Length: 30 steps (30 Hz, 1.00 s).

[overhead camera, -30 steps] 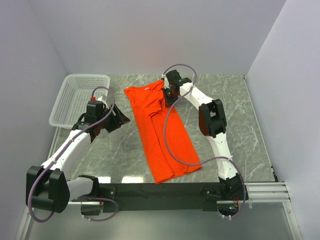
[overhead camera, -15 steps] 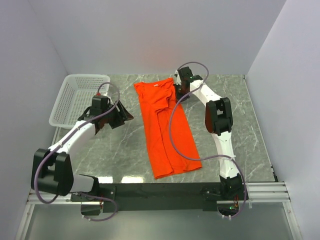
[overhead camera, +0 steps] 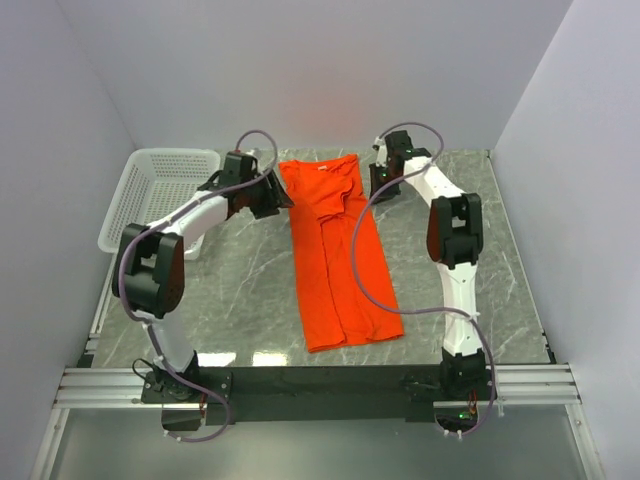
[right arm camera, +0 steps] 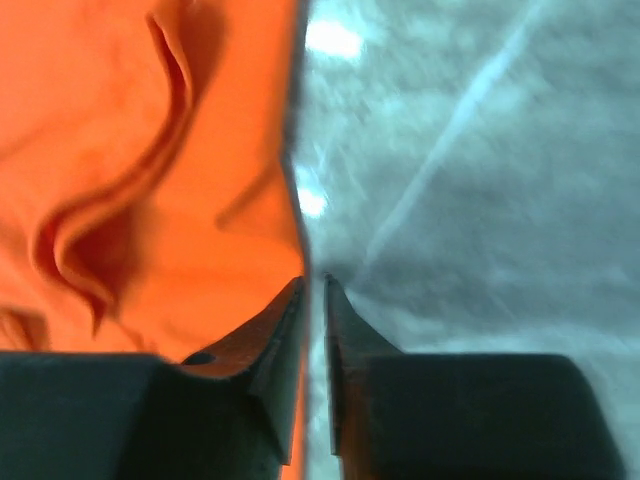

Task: Fold and stack the t-shirts
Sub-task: Fold the tshirt

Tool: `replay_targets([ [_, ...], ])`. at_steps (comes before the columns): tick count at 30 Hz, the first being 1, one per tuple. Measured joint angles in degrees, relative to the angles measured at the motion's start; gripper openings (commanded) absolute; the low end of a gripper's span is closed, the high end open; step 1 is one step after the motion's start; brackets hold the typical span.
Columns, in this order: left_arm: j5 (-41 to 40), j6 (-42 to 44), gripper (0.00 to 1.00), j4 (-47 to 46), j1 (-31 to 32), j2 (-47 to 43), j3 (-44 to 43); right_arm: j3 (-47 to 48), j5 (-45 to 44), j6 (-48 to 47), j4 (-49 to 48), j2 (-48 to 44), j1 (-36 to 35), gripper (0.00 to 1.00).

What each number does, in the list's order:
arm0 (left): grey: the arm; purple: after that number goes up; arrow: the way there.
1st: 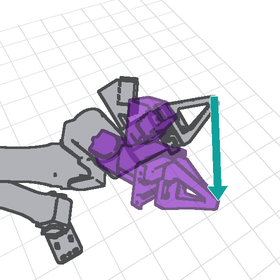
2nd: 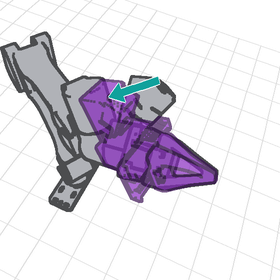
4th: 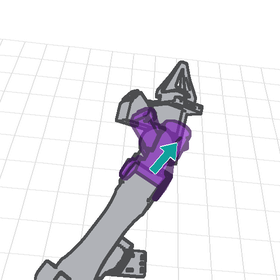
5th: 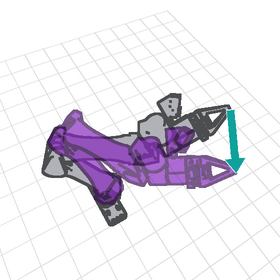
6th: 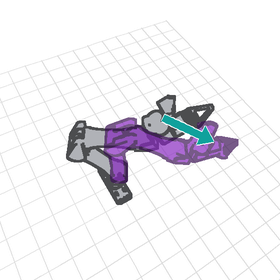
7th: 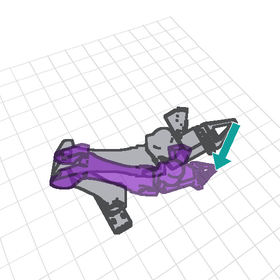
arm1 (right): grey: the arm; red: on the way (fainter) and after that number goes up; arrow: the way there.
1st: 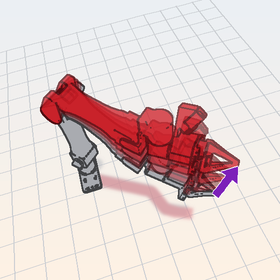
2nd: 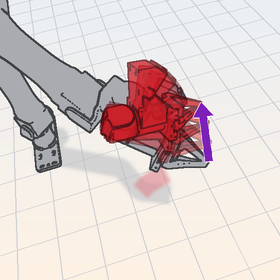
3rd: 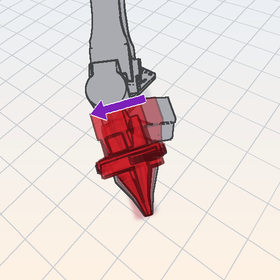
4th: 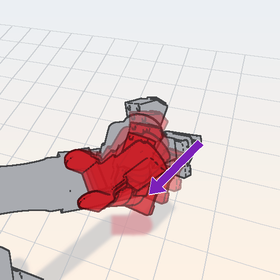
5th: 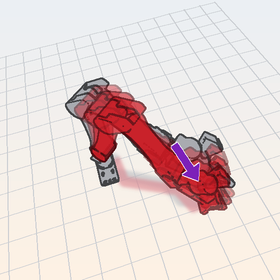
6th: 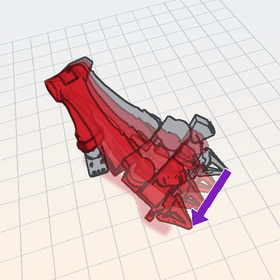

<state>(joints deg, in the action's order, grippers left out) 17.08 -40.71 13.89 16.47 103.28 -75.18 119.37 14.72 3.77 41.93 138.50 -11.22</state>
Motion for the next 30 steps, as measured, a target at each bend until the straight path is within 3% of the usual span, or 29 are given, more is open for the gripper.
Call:
replay_targets([
  [3,-0.26,2.05,0.58,1.16,2.16,1.22,-1.38,-4.96,2.95,-2.80,-0.31,-4.92,1.60,0.35],
  [6,-0.96,4.79,0.59,1.84,3.61,0.15,-0.72,-8.24,6.78,-6.58,-0.35,-11.47,2.99,0.37],
  [11,-2.99,13.88,0.61,0.00,5.77,-12.92,11.41,-16.28,15.43,-18.14,-0.13,-26.56,4.35,0.41],
  [14,-2.93,21.90,0.84,-3.32,9.31,-27.15,20.98,-25.07,22.32,-28.81,0.37,-37.75,4.24,0.46],
  [15,-2.19,24.35,0.97,-4.79,11.08,-32.41,23.89,-29.31,24.72,-33.48,0.79,-42.16,4.24,0.61],
  [16,-1.16,26.95,0.99,-6.29,12.85,-37.18,26.25,-34.18,27.26,-39.30,1.62,-46.56,4.24,0.68],
  [18,1.07,30.91,1.00,-8.52,16.24,-44.52,29.90,-43.65,31.41,-51.17,5.27,-55.36,4.24,0.72],
  [22,1.81,35.56,0.99,-8.26,23.43,-49.90,33.29,-53.57,34.86,-72.13,16.87,-63.14,3.76,0.72],
  [26,-0.48,37.88,0.97,-5.01,35.39,-50.10,36.65,-62.90,34.18,-86.58,22.93,-65.83,3.76,0.72],
  [30,-4.81,40.70,0.93,-2.10,47.17,-49.35,39.50,-74.88,32.09,-93.42,26.27,-75.10,3.76,0.71],
])
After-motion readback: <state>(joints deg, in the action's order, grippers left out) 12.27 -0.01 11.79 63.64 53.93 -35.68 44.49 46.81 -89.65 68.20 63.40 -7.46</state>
